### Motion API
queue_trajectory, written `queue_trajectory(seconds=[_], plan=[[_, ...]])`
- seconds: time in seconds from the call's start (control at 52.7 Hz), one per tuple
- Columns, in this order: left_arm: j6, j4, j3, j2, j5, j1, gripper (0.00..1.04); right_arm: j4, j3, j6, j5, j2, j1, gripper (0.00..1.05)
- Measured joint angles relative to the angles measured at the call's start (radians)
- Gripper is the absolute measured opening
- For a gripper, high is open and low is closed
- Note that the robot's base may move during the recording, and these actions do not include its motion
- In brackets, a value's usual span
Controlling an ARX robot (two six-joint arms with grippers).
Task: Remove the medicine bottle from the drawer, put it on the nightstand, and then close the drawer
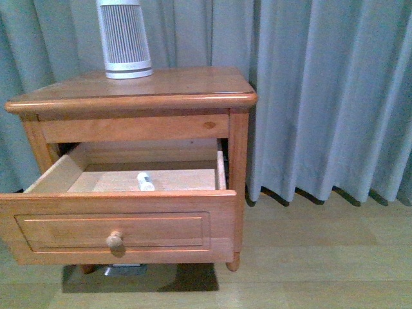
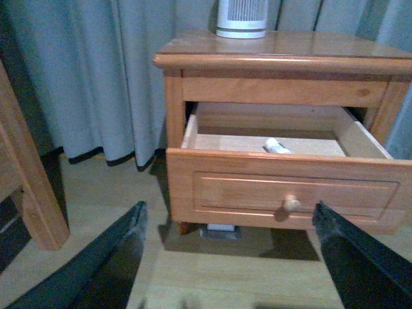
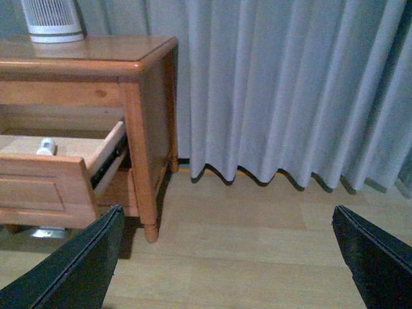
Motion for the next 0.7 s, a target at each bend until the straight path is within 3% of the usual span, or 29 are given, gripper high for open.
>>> queue_trajectory(seconds=[0.076, 0.38, 0.456, 0.494, 0.531, 0.702], plan=[[0.001, 0.0, 0.0, -0.001, 0.0, 0.0, 1.0, 0.0, 0.0, 0.0, -0.002, 0.0, 0.0, 0.98], [0.0, -0.002, 0.0, -0.002, -0.005, 0.0, 0.98, 0.0, 0.0, 0.0, -0.01, 0.0, 0.0, 0.98], [0.0, -0.002, 0.0, -0.003, -0.006, 0.0, 0.98, -0.05, 0.031, 0.052, 0.156, 0.066, 0.05, 0.98], [0.0, -0.002, 0.0, -0.003, -0.005, 0.0, 0.98, -0.017, 0.053, 0.079, 0.252, 0.164, 0.063, 0.98], [0.0, -0.002, 0.0, -0.003, -0.004, 0.0, 0.98, 0.044, 0.08, 0.103, 0.287, 0.277, 0.06, 0.98], [0.0, -0.002, 0.0, -0.003, -0.003, -0.001, 0.98, 0.289, 0.304, 0.137, 0.192, 0.763, 0.022, 0.98]])
